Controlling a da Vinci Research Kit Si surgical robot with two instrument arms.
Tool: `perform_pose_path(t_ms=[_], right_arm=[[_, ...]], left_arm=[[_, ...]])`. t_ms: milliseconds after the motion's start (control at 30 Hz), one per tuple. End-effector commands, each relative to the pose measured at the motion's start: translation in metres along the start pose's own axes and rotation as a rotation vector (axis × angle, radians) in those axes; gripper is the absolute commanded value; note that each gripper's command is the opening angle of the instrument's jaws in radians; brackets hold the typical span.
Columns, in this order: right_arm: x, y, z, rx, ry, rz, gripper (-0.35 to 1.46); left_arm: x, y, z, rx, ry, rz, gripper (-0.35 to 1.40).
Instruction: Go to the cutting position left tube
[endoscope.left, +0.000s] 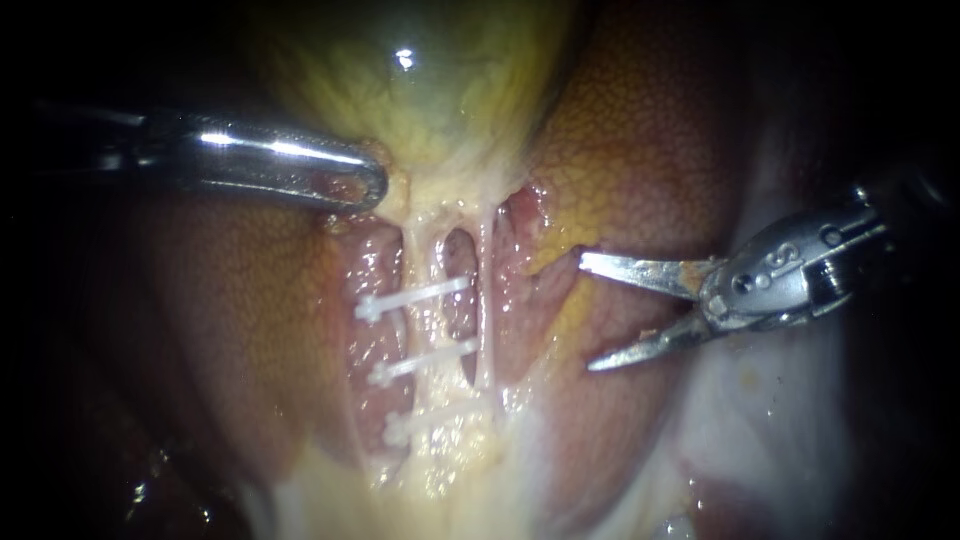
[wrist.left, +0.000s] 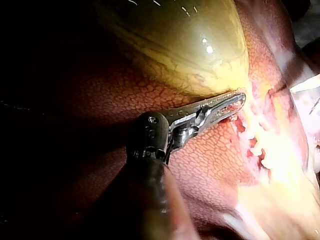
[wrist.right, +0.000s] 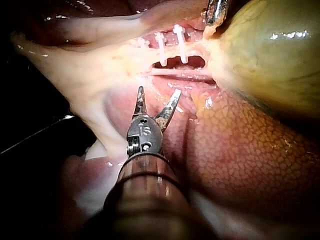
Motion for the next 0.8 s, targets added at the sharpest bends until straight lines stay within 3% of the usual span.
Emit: perform_pose_path(t_ms=[33, 233, 467, 633, 800], right_arm=[[0.0000, 0.0000, 0.0000, -0.001, 0.000, 0.000, 1.43], [0.0000, 0.0000, 0.0000, 0.005, 0.003, 0.000, 1.44], [0.0000, 0.0000, 0.0000, 0.013, 0.007, 0.000, 1.44], [0.0002, 0.0000, 0.0003, 0.057, 0.029, 0.013, 1.41], [0.0007, 0.0003, 0.0012, 0.125, 0.111, 0.087, 1.39]], left_arm=[[0.0000, 0.0000, 0.0000, 0.000, 0.000, 0.000, -0.35], [-0.0012, -0.0006, -0.0021, 0.015, 0.008, -0.008, -0.35], [-0.0041, -0.0017, -0.0067, -0.019, -0.002, -0.027, -0.35], [-0.0039, -0.0017, -0.0067, -0.020, -0.006, -0.027, -0.35], [-0.0035, -0.0018, -0.0062, -0.024, -0.008, -0.025, -0.35]])
